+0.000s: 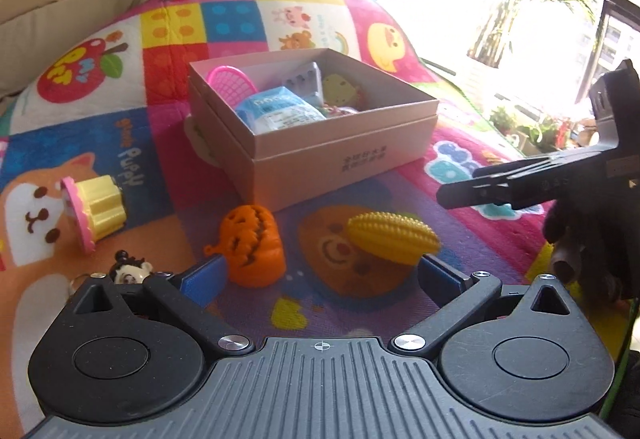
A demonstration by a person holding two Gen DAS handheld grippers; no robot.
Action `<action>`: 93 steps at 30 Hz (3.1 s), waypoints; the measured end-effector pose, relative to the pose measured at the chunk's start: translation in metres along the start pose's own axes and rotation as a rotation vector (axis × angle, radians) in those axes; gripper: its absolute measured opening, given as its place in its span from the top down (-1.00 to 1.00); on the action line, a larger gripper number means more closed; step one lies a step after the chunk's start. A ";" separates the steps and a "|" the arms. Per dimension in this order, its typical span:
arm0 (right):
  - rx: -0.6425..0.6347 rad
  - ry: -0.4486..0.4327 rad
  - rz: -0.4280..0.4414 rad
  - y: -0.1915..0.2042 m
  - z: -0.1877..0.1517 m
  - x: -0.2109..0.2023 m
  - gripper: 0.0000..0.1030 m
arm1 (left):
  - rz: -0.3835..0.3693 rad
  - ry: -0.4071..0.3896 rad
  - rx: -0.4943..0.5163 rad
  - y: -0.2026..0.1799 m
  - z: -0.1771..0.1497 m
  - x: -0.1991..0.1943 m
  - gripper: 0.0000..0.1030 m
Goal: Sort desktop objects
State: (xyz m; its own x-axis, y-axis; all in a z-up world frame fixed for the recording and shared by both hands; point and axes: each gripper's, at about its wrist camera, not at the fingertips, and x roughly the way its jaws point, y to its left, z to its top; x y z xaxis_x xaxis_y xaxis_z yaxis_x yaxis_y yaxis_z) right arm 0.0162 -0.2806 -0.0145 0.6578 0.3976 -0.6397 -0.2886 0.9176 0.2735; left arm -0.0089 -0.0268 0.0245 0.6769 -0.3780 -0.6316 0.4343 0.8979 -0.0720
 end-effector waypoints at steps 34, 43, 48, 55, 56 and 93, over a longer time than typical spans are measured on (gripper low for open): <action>-0.331 -0.034 -0.084 0.048 -0.010 -0.010 -0.70 | 0.008 0.058 -0.011 0.010 0.003 0.029 -0.79; -0.310 -0.013 0.078 0.067 0.013 -0.002 -0.23 | -0.032 0.047 0.062 -0.013 -0.017 0.004 -0.80; -0.369 0.041 0.092 0.088 0.019 0.030 0.15 | 0.046 0.040 0.037 -0.002 -0.011 0.007 -0.80; -0.333 0.085 0.080 0.078 0.018 0.026 0.41 | 0.094 0.036 0.027 -0.003 0.006 0.032 -0.66; -0.330 0.083 0.077 0.075 0.017 0.021 0.41 | 0.107 0.048 0.027 -0.005 0.006 0.036 -0.59; -0.171 -0.203 -0.031 0.036 0.124 -0.029 0.19 | 0.176 -0.103 -0.065 0.021 0.019 -0.058 -0.50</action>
State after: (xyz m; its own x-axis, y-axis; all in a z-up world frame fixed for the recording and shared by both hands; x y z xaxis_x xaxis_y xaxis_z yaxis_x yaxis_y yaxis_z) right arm 0.0732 -0.2585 0.1029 0.7892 0.3777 -0.4844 -0.3680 0.9221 0.1195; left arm -0.0279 0.0102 0.0744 0.7973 -0.2320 -0.5572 0.2668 0.9635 -0.0193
